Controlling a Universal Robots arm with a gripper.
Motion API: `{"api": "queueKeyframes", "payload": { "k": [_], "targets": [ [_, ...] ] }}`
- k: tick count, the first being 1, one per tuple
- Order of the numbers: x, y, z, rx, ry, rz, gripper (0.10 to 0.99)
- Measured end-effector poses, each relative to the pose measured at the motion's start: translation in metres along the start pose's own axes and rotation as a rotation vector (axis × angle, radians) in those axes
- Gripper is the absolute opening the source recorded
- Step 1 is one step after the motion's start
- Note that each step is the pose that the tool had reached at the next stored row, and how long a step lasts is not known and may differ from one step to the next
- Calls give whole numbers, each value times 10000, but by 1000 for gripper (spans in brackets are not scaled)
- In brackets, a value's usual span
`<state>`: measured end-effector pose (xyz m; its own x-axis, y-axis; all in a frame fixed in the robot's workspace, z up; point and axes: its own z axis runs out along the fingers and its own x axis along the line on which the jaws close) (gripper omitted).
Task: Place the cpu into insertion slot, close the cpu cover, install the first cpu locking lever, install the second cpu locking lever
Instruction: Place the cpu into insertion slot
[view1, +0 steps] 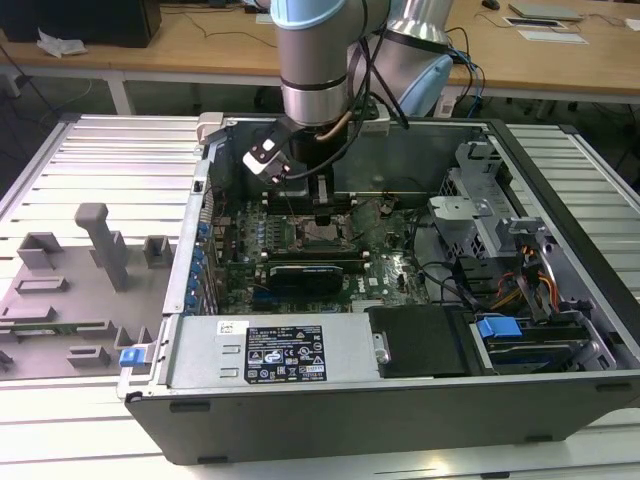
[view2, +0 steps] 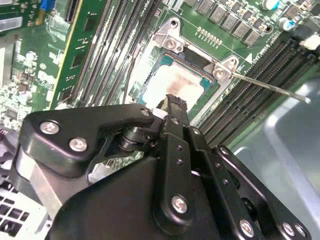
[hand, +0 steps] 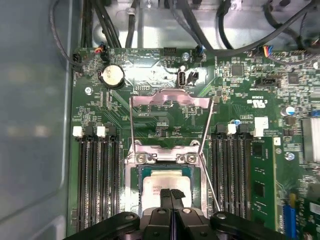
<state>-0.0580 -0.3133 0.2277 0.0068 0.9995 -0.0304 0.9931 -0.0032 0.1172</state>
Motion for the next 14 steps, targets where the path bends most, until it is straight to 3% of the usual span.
{"api": "queueKeyframes", "payload": {
  "k": [1, 4, 7, 10, 11, 14],
  "targets": [
    [-1, 6, -47, 0, 0, 0, 106],
    [-1, 7, -49, 34, 7, -3, 106],
    [-6, 15, -45, 437, 41, -9, 106],
    [-13, 32, -42, 980, 76, -22, 106],
    [-14, 35, -41, 1030, 77, -22, 106],
    [-13, 73, -35, 1041, 78, -21, 106]
  ]
}}
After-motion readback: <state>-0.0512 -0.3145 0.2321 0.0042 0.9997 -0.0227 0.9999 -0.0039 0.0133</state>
